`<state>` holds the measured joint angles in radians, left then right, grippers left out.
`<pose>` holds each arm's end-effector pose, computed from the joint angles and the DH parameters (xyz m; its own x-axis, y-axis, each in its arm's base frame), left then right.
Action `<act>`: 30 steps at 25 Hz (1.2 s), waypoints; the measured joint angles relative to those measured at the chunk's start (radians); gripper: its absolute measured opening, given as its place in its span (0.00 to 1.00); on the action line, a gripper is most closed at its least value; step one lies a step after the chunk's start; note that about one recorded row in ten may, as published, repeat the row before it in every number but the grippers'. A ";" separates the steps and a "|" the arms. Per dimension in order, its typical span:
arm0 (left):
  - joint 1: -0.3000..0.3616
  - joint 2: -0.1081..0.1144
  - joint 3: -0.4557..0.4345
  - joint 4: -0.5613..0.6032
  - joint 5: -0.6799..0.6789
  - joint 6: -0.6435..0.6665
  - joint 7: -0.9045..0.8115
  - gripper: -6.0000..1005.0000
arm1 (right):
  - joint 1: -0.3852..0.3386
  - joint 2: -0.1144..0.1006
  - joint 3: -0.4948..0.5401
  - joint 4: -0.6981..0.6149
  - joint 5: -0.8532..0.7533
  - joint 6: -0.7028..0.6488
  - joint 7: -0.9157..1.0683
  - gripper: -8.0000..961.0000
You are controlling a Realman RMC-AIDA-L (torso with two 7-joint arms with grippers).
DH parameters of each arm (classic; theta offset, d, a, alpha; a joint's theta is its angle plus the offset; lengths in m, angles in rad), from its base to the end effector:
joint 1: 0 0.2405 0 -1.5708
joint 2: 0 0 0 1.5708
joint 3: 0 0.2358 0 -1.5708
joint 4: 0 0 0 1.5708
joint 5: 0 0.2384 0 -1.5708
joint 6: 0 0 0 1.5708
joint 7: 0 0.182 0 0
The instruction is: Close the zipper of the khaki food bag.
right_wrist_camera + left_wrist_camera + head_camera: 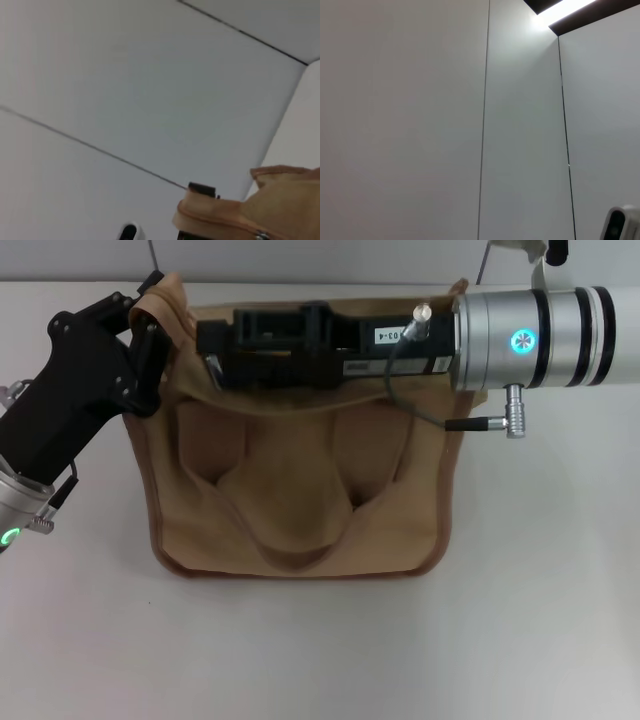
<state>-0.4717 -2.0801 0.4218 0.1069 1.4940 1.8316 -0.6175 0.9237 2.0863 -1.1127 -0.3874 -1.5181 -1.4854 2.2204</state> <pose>-0.2336 0.3143 -0.0023 0.4056 -0.2493 0.8794 0.4979 -0.7465 -0.4413 0.0717 0.3837 -0.0909 0.3681 -0.8747 -0.3154 -0.6815 -0.4845 0.5484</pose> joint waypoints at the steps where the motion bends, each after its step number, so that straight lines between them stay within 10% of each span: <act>1: 0.000 0.000 0.000 0.000 0.000 0.000 0.000 0.06 | 0.000 0.000 0.000 0.000 0.000 0.000 0.000 0.82; 15: -0.008 0.000 -0.002 -0.003 0.000 0.000 0.002 0.07 | -0.113 0.006 -0.065 0.057 0.161 0.015 -0.763 0.82; 30: -0.019 0.000 -0.001 -0.021 0.000 -0.008 0.009 0.07 | -0.102 0.006 -0.118 0.053 0.196 0.019 -0.792 0.82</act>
<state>-0.4909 -2.0800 0.4203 0.0854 1.4940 1.8240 -0.6081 0.8217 2.0923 -1.2310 -0.3344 -1.3223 -1.4666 1.4289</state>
